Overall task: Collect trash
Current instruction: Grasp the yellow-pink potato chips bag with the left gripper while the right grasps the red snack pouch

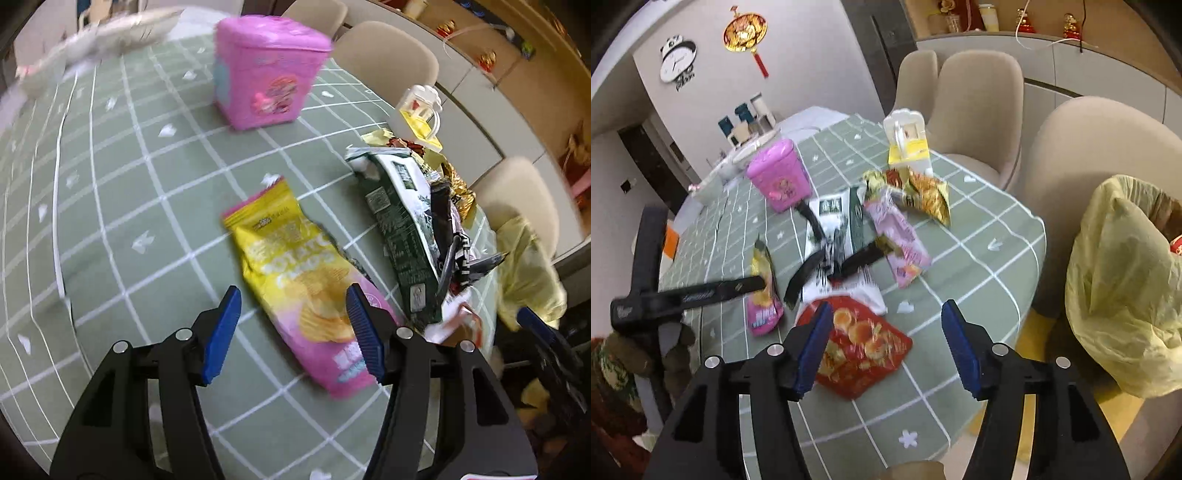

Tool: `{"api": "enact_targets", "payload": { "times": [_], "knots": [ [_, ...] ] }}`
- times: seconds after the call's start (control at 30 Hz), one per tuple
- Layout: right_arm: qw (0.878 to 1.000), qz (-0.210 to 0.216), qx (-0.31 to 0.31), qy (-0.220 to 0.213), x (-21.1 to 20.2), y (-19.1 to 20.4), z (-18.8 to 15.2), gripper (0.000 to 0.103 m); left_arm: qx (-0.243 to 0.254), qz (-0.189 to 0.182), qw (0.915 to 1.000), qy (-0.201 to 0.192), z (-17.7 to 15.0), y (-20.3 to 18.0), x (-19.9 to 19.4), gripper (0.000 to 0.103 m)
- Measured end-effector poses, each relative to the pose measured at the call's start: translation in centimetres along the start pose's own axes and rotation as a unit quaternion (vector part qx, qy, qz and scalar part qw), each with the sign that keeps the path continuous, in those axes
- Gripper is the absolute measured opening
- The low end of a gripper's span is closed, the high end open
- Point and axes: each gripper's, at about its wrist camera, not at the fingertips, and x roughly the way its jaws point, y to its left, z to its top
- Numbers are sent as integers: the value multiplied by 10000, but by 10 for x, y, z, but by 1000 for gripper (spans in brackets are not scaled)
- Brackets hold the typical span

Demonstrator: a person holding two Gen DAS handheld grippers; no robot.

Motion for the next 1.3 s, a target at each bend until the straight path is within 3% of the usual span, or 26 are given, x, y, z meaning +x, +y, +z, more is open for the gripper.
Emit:
{"api": "enact_targets", "payload": {
  "times": [0.03,0.07,0.13,0.23,0.33,0.43,0.67,0.8,0.9,1.0,1.23,1.3],
  "knots": [
    [9999,36,-9,156,3,-1,-1,58,205,104,9997,-49,1,-6,3,50],
    [9994,142,-4,330,5,-2,-3,58,354,156,9992,-66,1,-10,4,34],
    [9984,324,-118,452,6,1,-7,58,587,110,9982,-26,2,-14,6,19],
    [9976,276,-578,269,4,12,-2,58,613,-171,9979,125,2,-6,4,14],
    [9974,272,-659,113,13,13,8,58,681,-168,9975,122,-3,6,-7,14],
    [9968,615,-440,275,31,12,12,58,716,-233,9971,122,-10,22,-19,14],
    [9903,1036,-462,799,31,37,-26,58,776,-496,9957,123,-28,37,-36,14],
    [9927,551,-916,562,17,55,-33,58,741,-586,9955,83,-35,36,-38,14],
    [9964,428,-650,339,14,53,-23,58,604,-653,9960,89,-38,40,-39,14],
    [9983,391,-293,327,28,49,-13,58,518,-676,9963,105,-40,41,-38,14],
    [9970,-49,-592,502,56,68,-12,57,450,-743,9961,132,-42,44,-39,14],
    [9974,-109,-557,442,51,66,-10,43,449,-779,9959,135,-42,44,-40,14]
  ]
}}
